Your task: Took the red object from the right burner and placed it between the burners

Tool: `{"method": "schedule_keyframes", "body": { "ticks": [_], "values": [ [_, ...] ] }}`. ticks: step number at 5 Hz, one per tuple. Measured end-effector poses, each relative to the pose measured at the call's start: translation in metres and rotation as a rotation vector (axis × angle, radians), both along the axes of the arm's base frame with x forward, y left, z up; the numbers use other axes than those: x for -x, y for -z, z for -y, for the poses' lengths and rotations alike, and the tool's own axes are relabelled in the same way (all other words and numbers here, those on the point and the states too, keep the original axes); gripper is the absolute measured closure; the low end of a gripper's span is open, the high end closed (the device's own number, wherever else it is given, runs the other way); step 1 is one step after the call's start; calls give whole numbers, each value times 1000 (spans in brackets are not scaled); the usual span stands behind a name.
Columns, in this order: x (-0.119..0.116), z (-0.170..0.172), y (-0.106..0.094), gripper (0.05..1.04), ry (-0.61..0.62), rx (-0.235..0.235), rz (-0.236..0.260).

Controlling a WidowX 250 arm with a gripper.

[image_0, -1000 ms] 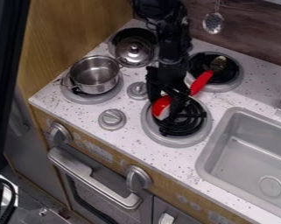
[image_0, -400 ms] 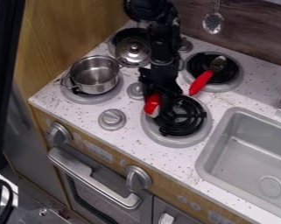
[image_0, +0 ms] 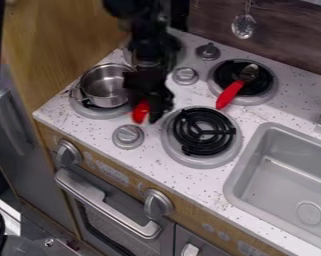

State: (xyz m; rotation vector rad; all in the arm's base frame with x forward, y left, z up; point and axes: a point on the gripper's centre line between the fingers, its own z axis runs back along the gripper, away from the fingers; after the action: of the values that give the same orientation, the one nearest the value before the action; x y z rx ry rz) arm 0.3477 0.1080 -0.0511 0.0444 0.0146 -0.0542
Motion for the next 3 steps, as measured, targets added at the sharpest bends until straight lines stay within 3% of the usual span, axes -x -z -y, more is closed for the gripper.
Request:
{"method": "schedule_keyframes", "body": {
  "ticks": [2,3],
  "values": [
    [7,-2,11,500,-60,39,10],
    [4,10,17,418,-41,65,10]
  ]
}}
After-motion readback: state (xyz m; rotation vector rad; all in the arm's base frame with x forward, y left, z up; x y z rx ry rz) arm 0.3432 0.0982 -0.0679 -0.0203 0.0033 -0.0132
